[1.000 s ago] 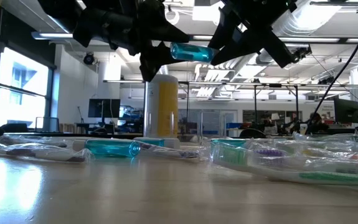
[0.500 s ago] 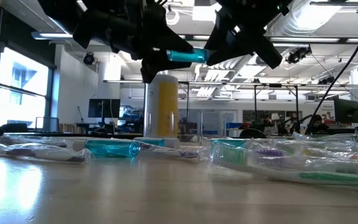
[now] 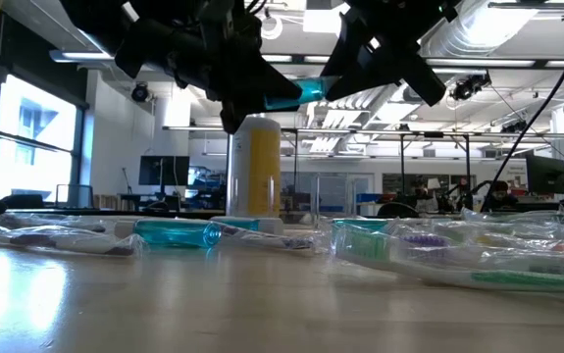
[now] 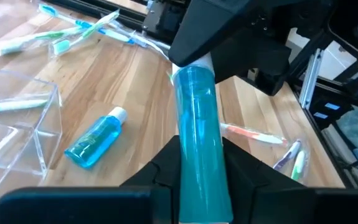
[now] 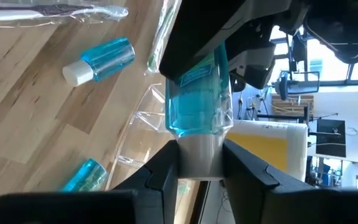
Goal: Pick & Place toothbrushing station
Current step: Put the mouthwash into the transparent organizer
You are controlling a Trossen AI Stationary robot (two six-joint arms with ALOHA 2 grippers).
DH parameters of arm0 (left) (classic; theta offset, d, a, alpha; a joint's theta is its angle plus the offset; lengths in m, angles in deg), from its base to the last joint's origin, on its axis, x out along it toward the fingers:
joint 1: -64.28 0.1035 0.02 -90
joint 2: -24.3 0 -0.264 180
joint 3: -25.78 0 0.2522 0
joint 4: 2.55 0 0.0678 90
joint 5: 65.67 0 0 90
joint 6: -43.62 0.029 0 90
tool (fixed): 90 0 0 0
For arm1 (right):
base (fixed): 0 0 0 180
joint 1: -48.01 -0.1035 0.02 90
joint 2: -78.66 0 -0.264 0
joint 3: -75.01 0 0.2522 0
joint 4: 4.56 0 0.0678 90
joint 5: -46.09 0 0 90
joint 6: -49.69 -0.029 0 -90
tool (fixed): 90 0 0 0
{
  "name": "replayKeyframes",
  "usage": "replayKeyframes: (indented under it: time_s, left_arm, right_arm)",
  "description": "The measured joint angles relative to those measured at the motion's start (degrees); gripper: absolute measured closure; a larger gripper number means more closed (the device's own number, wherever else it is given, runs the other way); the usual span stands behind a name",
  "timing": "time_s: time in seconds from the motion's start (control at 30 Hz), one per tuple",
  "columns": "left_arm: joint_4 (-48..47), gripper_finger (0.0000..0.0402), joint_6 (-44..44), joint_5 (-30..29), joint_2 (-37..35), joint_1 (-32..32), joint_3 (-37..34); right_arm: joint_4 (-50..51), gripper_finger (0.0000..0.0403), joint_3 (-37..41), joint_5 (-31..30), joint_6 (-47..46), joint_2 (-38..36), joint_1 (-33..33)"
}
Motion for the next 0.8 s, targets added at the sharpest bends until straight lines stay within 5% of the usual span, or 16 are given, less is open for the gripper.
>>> replayKeyframes:
  time_s: [0.17, 0.37, 0.47, 0.8]
  left_arm:
    - [0.5, 0.0333, 1.3, -0.1, 0.0, 0.0, 0.0]
    - [1.3, 0.0333, 1.2, -0.5, -0.1, 0.0, 0.2]
    - [0.2, 0.0333, 1.2, -0.1, -0.1, 0.0, 0.2]
    - [-5.5, 0.0333, 5.5, -2.0, -3.7, 0.0, 0.1]
  right_arm:
    - [-0.1, 0.0275, 0.0, -0.4, -2.5, 0.0, -0.1]
    - [1.3, 0.0249, 0.0, -10.5, -16.8, 0.0, -1.6]
    - [4.4, 0.0241, 0.0, -10.7, -23.1, 0.0, -3.6]
    - [26.2, 0.0249, 0.0, -10.8, -62.6, -0.6, -8.8]
